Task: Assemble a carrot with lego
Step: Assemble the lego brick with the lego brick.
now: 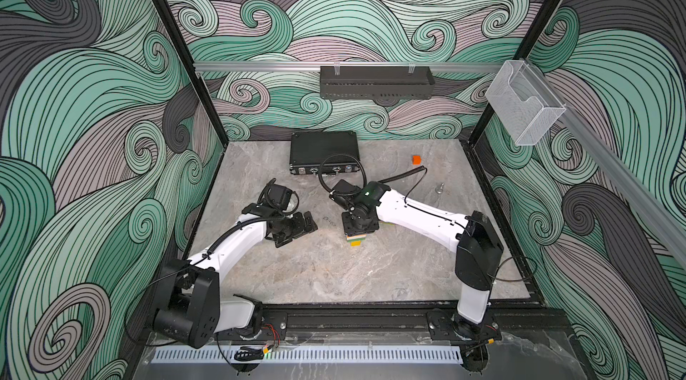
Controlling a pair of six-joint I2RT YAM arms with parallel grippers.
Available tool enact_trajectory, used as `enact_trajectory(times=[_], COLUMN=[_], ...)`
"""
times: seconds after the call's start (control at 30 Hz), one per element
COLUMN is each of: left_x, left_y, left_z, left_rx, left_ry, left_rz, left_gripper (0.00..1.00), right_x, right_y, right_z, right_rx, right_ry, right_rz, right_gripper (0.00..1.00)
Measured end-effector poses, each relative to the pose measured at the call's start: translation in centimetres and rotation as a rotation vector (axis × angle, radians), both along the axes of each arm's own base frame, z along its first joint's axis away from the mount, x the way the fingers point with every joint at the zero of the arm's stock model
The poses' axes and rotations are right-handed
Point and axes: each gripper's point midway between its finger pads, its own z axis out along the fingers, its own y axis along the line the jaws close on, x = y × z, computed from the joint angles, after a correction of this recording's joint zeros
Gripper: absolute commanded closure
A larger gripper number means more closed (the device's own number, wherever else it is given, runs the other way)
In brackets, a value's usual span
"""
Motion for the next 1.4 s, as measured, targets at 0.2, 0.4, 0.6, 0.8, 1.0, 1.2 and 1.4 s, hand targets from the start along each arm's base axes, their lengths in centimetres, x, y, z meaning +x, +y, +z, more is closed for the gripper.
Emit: enact_trajectory(times=[0.2, 0.4, 0.6, 0.8, 1.0, 1.2, 1.4], left_x=[0.0, 0.0, 0.0, 0.0, 0.0, 0.0, 0.0], left_y=[0.0, 0.0, 0.0, 0.0, 0.0, 0.0, 0.0], left_z=[0.0, 0.0, 0.0, 0.0, 0.0, 0.0, 0.0], left_rx=[0.000, 0.000, 0.000, 0.000, 0.000, 0.000, 0.000], left_ry=[0.000, 0.000, 0.000, 0.000, 0.000, 0.000, 0.000], left_rz=[0.001, 0.000, 0.001, 0.001, 0.001, 0.001, 0.001], left_gripper=[0.01, 0.01, 0.01, 0.01, 0.01, 0.02, 0.01], right_x=[-0.1, 0.3, 0.4, 0.2, 0.3, 0.3, 0.2], right_y=[0.1, 0.5, 0.6, 0.4, 0.2, 0.1, -0.1], right_z=[0.1, 1.0, 1.5, 1.2, 1.1, 1.1, 0.9], right_rx=[0.004, 0.020, 0.021, 0.004, -0.007, -0.010, -0.018], right_ry=[0.004, -0.009, -0.015, -0.003, -0.008, -0.009, -0.007], right_rz=[0.006, 0.009, 0.012, 0.014, 0.013, 0.013, 0.012], right_gripper=[0.55, 0.53, 0.53, 0.61, 0.71, 0.72, 0.77])
